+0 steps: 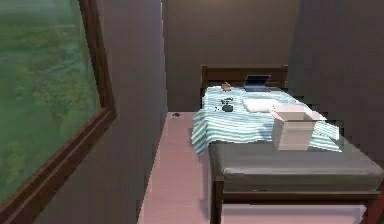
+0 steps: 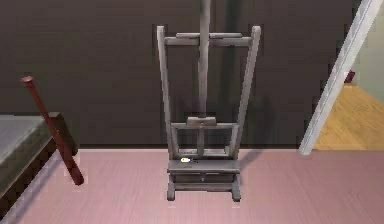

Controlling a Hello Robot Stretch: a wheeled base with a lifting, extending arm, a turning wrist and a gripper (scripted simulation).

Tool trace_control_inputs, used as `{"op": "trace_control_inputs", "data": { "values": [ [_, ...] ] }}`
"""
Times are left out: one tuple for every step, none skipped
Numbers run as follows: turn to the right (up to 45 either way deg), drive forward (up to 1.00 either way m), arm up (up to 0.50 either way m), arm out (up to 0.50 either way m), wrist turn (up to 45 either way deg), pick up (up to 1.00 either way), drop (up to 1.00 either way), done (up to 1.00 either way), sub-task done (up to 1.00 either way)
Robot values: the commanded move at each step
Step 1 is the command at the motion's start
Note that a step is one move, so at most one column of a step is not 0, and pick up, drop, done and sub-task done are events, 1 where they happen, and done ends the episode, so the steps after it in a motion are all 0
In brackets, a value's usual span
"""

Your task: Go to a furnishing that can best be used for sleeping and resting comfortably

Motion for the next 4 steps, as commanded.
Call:
{"op": "trace_control_inputs", "data": {
  "values": [
    [-9.0,0.00,0.00,0.00,0.0,0.00,0.00,0.00,0.00],
    [0.0,0.20,0.00,0.00,0.0,0.00,0.00,0.00,0.00],
    [30.0,0.00,0.00,0.00,0.0,0.00,0.00,0.00,0.00],
    [0.0,0.00,0.00,0.00,0.0,0.00,0.00,1.00,0.00]
  ]
}}
